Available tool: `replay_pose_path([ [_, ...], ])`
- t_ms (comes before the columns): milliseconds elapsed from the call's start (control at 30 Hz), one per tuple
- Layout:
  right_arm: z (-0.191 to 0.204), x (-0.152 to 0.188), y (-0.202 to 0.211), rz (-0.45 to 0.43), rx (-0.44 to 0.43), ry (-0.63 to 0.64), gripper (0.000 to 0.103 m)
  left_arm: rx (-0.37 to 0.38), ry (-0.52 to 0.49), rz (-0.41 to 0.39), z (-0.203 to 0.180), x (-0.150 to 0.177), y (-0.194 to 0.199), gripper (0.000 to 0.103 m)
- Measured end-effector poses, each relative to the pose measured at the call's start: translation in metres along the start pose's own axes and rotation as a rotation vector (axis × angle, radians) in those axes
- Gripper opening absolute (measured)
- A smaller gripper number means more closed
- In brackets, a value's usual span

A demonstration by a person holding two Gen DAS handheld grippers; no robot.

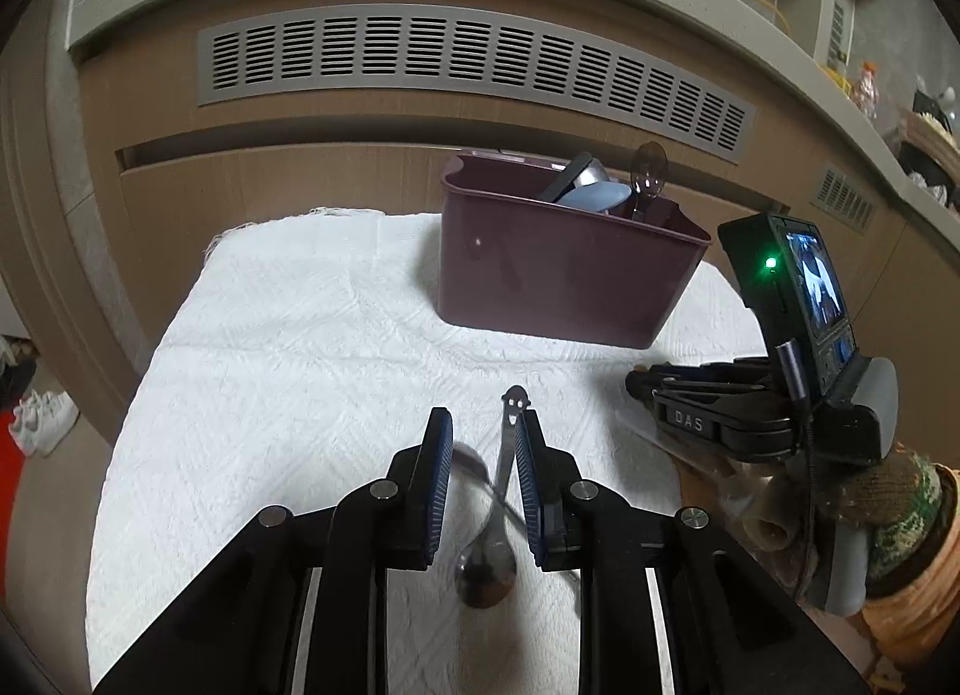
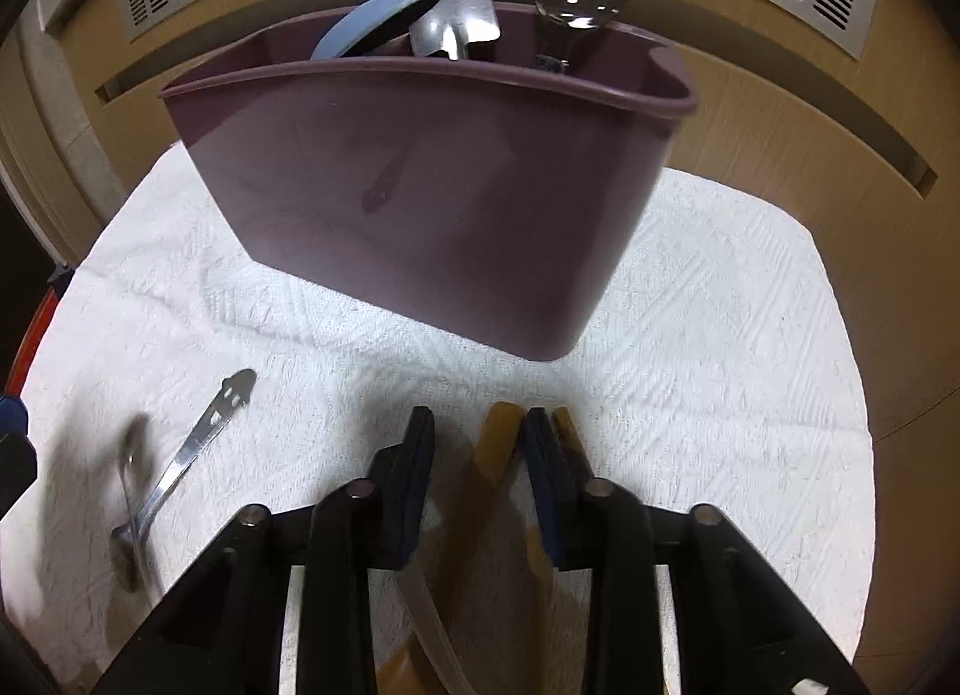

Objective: Organize utensils

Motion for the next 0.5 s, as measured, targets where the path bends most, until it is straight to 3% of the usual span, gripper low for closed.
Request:
replay_pose_path([
  [167, 0.004, 0.01, 0.017, -0.002, -0.055, 0.017, 0.011, 0.036, 0.087, 0.051, 0.018, 0.008, -0.003, 0.022],
  [400, 0.013, 0.026, 0.057, -0.081, -0.094, 0.082, 0.011, 0.098, 0.153, 0.226, 0.016, 0.022, -0.029, 0.028],
  [500, 0.016, 0.032, 0.062, -0.098, -0.116, 0.11, 0.011, 0.07, 0.168, 0.274, 0.01, 0.017, -0.046, 0.03],
])
Point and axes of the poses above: each gripper's, at about its wrist camera, not at the fingertips, and y roughly against the way its jaws point, z to its left, x to its underside, the point moved 9 cm from there along -y, roughly the way its jaws point, and after that the axes turned 14 degrees about z, right-handed, at the moved point
